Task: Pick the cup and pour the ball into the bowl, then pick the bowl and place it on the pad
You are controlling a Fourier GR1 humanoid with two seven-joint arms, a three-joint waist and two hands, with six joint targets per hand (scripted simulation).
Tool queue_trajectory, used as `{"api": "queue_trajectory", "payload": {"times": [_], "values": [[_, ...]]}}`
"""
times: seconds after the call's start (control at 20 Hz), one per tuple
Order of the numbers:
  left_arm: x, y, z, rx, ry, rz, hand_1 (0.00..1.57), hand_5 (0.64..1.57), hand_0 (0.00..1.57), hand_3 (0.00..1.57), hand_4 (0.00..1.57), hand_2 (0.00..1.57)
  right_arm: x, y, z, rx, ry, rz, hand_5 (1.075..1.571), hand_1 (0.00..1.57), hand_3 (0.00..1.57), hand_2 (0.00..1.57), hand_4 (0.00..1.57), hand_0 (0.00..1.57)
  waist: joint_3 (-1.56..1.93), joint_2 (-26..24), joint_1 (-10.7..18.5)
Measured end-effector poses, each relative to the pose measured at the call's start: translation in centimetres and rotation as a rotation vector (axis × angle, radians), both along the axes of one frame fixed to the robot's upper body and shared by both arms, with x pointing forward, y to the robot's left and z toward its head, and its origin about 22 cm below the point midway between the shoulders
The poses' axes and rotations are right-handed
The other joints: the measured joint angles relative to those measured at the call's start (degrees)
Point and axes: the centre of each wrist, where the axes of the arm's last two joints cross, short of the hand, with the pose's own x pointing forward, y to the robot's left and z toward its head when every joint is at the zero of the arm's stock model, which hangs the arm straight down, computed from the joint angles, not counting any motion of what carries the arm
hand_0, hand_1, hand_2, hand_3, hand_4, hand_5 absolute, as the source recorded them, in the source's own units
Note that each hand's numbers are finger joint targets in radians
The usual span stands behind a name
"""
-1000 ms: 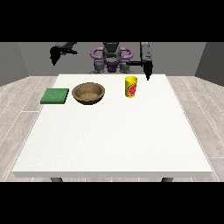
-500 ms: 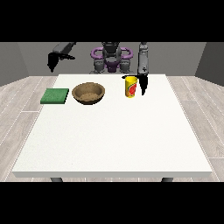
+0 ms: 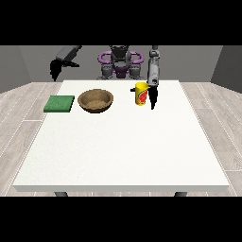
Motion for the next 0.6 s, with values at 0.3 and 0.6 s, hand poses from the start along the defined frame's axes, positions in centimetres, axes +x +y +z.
{"api": "queue_trajectory", "payload": {"times": [0.3, 0.6], "values": [[-0.3, -0.3, -0.8, 0.147, -0.044, 0.056, 1.30, 1.255, 1.30, 1.57, 1.43, 1.57, 0.4, -0.2, 0.6, -0.011, -0.013, 0.002, 1.570, 0.00, 0.00, 0.00, 0.00, 0.00, 0.58, 0.4, -1.3], [-1.2, 0.0, -1.3, 0.282, -0.064, 0.142, 1.33, 1.245, 1.33, 1.57, 1.50, 1.57, 0.6, -1.4, 2.2, -0.025, -0.023, 0.013, 1.570, 0.00, 0.00, 0.00, 0.00, 0.00, 1.15, 0.1, -3.1]]}}
